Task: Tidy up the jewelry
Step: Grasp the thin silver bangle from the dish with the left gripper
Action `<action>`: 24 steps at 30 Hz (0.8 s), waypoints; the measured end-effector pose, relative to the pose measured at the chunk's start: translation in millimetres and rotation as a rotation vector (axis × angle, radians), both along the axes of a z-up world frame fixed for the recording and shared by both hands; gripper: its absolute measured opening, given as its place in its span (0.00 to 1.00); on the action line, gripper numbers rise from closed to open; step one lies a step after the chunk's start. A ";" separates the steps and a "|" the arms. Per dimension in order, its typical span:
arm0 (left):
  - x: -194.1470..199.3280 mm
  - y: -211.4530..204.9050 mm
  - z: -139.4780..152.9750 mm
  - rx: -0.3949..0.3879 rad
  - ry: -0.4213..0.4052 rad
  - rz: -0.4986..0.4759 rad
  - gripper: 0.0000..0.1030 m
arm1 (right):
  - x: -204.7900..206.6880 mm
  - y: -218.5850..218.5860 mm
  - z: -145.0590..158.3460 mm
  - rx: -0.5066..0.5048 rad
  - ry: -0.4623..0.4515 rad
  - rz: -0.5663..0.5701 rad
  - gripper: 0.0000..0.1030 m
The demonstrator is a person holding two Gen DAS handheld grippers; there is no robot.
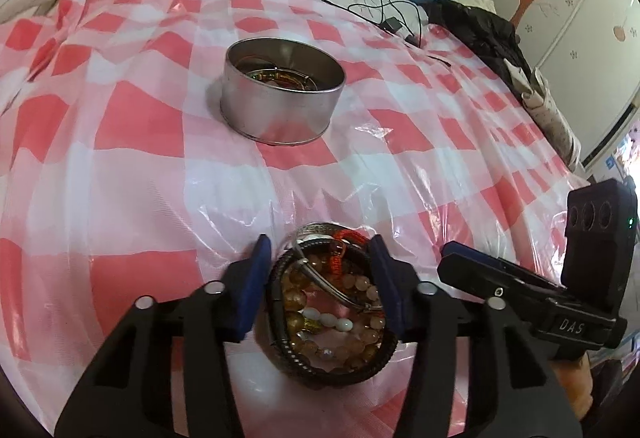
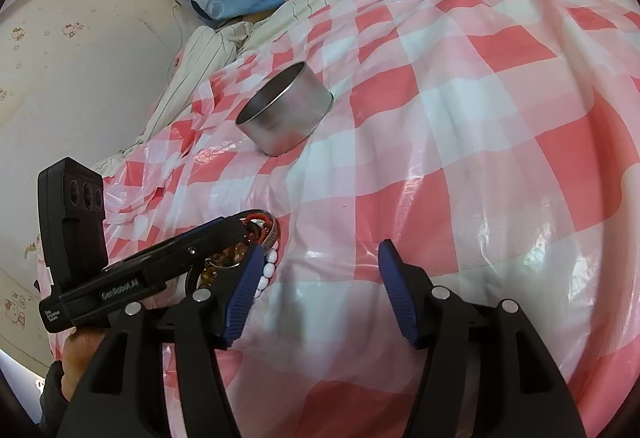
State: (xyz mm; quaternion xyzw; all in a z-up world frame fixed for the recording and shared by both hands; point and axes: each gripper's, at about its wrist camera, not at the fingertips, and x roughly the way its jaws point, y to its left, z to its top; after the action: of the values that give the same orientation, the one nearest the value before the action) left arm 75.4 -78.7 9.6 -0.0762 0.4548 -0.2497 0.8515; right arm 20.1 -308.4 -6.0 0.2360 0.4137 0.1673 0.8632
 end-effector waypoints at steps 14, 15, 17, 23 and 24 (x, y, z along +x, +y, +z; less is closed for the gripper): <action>5.5 -7.5 -3.0 0.044 0.001 -0.026 0.16 | -0.3 1.9 -0.3 -0.004 0.000 0.002 0.58; 6.1 -8.1 -3.2 0.043 -0.002 -0.027 0.17 | -0.2 2.4 -0.7 -0.003 0.001 0.002 0.58; 4.5 -7.1 -1.3 0.039 -0.017 -0.025 0.13 | -0.1 2.6 -0.6 -0.004 0.001 0.002 0.58; 5.7 10.6 13.6 -0.004 -0.059 0.039 0.04 | -0.1 1.3 -1.5 -0.002 -0.001 0.005 0.59; 6.8 14.3 14.6 -0.014 -0.055 0.044 0.04 | 0.2 1.6 -1.6 -0.003 -0.001 0.005 0.59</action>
State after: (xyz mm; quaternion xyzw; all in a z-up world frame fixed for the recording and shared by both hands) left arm 82.2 -64.3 24.2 -0.0855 0.4277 -0.2360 0.8684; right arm 20.3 -306.8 -7.5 0.2336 0.4143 0.1691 0.8633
